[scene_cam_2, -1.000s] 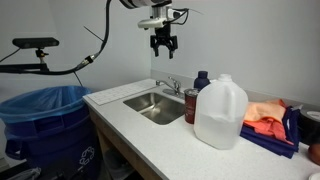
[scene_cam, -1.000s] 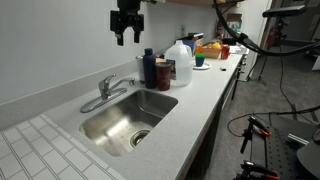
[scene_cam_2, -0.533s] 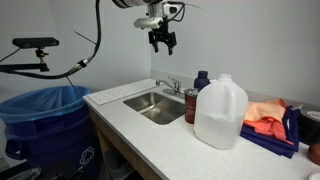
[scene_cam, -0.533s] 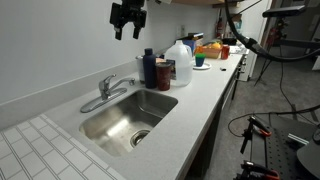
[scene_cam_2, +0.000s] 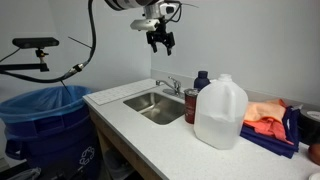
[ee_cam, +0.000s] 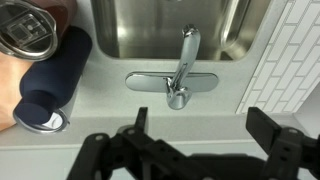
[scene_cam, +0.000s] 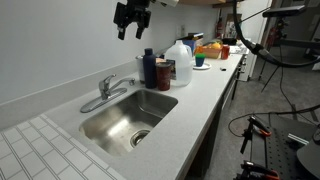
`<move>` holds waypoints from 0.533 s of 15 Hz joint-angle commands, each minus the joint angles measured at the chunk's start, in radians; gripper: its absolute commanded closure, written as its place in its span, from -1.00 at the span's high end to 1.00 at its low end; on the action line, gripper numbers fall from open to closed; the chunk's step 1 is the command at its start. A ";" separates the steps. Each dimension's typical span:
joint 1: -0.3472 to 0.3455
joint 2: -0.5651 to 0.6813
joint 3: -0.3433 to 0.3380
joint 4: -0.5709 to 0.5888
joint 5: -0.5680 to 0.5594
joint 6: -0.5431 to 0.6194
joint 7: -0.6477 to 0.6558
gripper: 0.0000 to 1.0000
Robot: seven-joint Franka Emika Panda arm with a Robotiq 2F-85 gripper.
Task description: Push the faucet of the sink slightly to the left.
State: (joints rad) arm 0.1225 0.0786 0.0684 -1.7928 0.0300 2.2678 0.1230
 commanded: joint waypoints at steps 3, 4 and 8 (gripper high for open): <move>-0.012 -0.055 0.006 -0.062 0.028 0.007 0.028 1.00; -0.008 -0.018 0.009 -0.022 -0.001 -0.003 0.019 1.00; -0.008 -0.013 0.009 -0.022 -0.001 -0.003 0.020 1.00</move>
State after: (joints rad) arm 0.1222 0.0649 0.0692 -1.8180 0.0299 2.2678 0.1423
